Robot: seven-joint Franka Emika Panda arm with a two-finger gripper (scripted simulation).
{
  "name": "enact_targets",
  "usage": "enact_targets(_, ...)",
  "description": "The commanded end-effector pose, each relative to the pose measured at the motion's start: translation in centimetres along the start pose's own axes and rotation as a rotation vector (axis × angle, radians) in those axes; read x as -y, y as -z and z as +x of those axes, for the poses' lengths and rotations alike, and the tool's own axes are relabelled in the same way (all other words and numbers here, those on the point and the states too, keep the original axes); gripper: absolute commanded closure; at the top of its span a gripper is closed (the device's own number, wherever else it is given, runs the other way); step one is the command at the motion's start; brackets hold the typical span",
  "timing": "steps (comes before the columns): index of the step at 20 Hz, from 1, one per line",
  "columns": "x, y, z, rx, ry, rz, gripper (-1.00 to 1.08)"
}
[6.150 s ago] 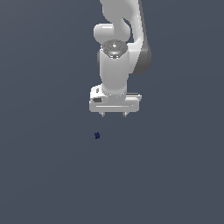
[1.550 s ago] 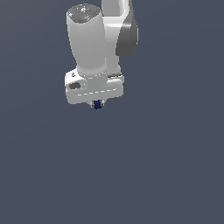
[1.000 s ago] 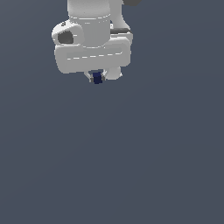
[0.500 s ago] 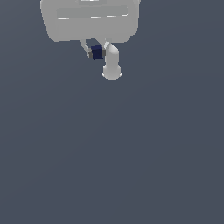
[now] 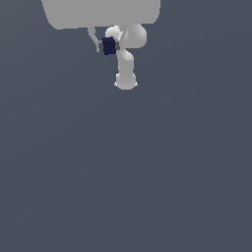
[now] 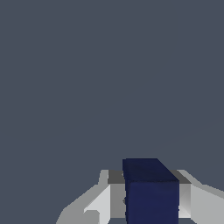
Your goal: Pick up the object and move it to a goal position.
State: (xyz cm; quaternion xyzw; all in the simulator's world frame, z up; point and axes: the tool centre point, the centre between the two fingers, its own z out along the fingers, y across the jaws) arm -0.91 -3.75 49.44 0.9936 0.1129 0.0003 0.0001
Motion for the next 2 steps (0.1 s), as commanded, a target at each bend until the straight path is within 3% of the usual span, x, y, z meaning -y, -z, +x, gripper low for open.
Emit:
enact_targets(1,0.01,0.20,0.03,0.001,0.000,0.000,1.08)
enact_targets(2,0.01,0.21,0.03,0.001,0.000,0.000,1.08)
